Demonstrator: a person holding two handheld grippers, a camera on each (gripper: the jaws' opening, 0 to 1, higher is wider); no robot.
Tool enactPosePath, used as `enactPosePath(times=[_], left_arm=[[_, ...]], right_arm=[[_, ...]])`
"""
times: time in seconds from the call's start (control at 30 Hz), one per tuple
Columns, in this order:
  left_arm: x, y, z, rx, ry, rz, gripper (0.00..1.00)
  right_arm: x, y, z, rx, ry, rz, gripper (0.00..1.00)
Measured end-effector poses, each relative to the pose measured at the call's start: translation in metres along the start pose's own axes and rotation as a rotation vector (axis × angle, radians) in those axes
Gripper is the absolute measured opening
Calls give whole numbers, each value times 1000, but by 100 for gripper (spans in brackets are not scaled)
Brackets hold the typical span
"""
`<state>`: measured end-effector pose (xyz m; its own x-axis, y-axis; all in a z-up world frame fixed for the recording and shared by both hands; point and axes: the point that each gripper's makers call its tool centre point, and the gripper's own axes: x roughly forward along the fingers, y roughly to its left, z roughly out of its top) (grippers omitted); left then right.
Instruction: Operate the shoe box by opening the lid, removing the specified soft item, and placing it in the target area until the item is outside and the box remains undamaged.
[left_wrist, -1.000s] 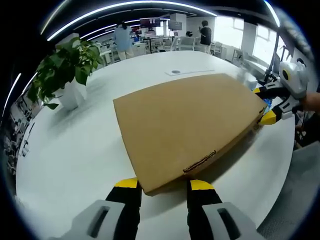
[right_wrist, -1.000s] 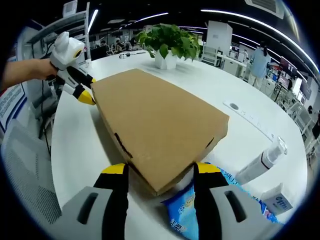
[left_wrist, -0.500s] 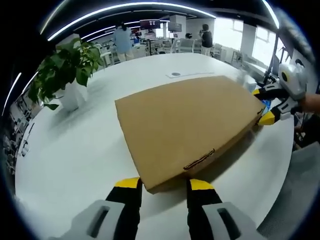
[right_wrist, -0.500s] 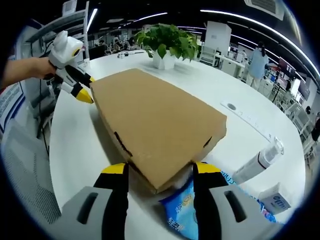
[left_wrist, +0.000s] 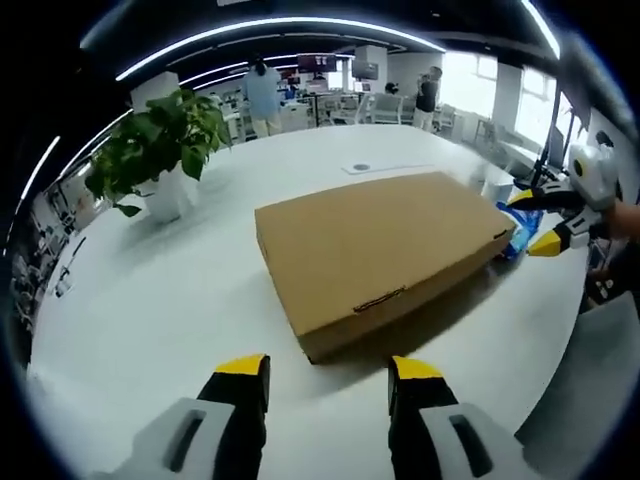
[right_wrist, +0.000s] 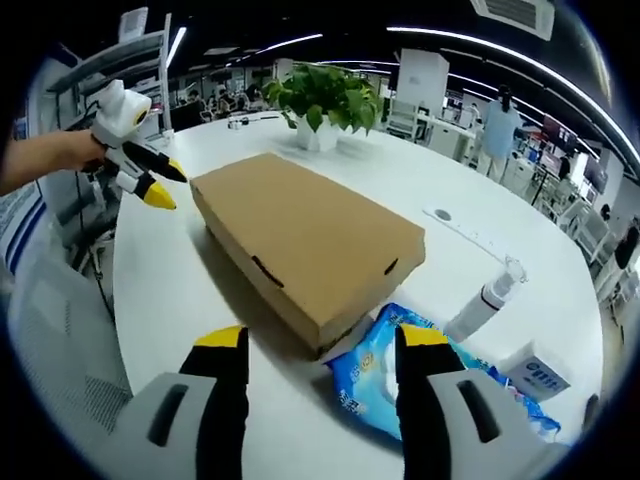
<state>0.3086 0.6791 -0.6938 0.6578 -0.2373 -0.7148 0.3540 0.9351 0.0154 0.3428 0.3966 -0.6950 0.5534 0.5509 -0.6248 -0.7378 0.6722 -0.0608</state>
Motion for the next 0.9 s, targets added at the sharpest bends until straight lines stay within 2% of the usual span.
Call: enactPosePath(times=[0.3, 0.57, 0.77, 0.9], left_arm=[[-30, -18, -1, -2, -64, 3, 56], [-52, -43, -3, -3, -126, -8, 64], [-59, -52, 4, 13, -167, -12, 67], [-64, -61, 12, 4, -218, -18, 72]], right_arm=[[-39, -13, -13, 56, -20, -66, 62], [-77, -23, -34, 122, -29, -131, 69], [-100, -34, -49, 179, -42, -172, 75], [-118, -41, -60, 199, -50, -206, 78]])
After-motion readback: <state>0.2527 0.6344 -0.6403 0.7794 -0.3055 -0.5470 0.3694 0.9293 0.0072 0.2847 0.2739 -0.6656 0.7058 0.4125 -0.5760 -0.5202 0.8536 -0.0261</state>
